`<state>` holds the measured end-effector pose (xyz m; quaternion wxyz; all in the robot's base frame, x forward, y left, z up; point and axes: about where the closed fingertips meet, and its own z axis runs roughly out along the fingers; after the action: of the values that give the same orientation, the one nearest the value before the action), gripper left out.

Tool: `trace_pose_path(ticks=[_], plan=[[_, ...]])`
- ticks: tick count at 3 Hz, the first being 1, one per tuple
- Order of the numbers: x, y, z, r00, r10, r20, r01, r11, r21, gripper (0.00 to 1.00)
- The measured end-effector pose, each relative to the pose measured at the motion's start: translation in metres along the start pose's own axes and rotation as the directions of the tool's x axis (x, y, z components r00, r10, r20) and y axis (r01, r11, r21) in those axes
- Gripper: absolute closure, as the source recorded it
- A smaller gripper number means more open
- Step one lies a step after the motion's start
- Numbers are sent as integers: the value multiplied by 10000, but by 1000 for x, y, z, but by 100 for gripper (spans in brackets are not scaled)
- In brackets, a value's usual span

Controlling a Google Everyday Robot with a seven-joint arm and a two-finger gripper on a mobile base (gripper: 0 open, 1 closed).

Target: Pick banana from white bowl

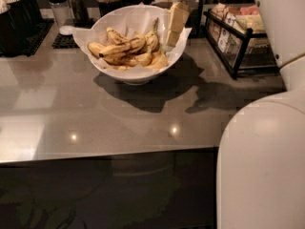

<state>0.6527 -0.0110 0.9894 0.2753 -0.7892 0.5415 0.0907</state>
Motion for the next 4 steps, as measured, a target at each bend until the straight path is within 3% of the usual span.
trace_pose_path(ticks=[1,4], plan=[[-2,-4,4,9999,-41,151,38,9997,259,0],[-23,-36,82,9847,-768,1566,847,9954,-444,0]])
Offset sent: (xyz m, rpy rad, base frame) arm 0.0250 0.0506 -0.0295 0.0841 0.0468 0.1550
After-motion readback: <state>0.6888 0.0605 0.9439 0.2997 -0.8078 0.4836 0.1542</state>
